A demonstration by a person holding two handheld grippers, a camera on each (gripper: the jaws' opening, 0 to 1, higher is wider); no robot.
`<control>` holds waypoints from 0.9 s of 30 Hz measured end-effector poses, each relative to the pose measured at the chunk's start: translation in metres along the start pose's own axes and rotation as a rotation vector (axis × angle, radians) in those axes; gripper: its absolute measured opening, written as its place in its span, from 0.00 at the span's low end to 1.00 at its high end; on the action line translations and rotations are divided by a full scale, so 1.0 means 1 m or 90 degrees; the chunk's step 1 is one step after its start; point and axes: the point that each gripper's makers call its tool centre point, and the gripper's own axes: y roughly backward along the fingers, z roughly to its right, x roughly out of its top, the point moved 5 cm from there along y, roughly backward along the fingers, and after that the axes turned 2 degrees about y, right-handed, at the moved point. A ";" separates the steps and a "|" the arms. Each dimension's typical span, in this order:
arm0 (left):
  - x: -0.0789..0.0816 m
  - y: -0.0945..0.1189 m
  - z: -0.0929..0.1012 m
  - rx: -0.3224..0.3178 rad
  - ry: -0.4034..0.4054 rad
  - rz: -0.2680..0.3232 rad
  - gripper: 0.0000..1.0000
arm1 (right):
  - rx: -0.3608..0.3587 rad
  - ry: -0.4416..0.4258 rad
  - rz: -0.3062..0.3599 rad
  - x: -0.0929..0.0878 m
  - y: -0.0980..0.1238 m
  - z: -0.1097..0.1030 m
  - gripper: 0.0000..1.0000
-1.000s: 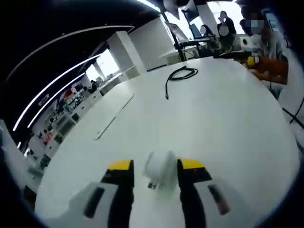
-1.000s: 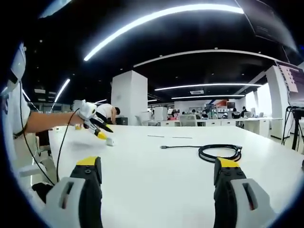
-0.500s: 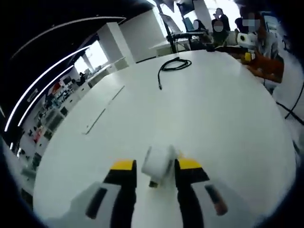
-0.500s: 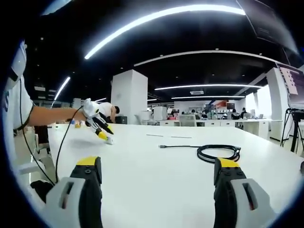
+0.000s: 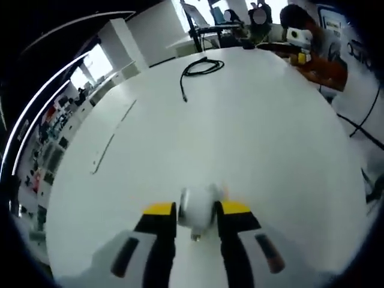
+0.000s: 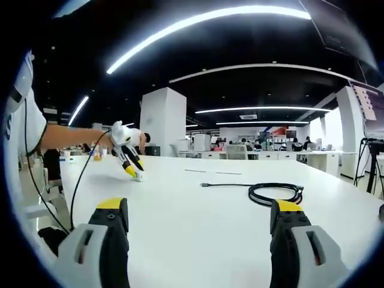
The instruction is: Plug the desk Type‑C cable into the charger adapter.
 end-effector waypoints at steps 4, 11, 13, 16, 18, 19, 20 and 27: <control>0.004 -0.004 0.001 -0.018 -0.010 -0.020 0.25 | 0.000 -0.001 -0.002 -0.001 0.000 0.000 1.00; 0.006 -0.009 0.006 -0.068 -0.007 -0.060 0.25 | 0.004 -0.001 -0.002 -0.001 -0.001 -0.002 1.00; 0.005 -0.010 0.005 -0.077 -0.003 -0.066 0.25 | 0.005 0.000 -0.002 -0.001 -0.001 -0.002 1.00; 0.004 -0.011 0.001 -0.099 0.003 -0.086 0.24 | 0.006 -0.001 -0.001 -0.001 -0.001 -0.002 1.00; 0.005 -0.013 0.000 -0.117 0.008 -0.109 0.24 | 0.006 -0.001 0.000 -0.001 -0.001 -0.002 1.00; 0.007 -0.015 0.003 -0.126 0.008 -0.121 0.24 | 0.006 -0.002 -0.001 -0.001 -0.001 -0.002 1.00; 0.006 -0.015 0.000 -0.131 0.009 -0.125 0.24 | 0.006 -0.002 -0.001 -0.001 -0.001 -0.002 1.00; 0.007 -0.020 0.000 -0.161 0.014 -0.170 0.24 | 0.010 -0.004 -0.001 -0.001 -0.002 -0.004 1.00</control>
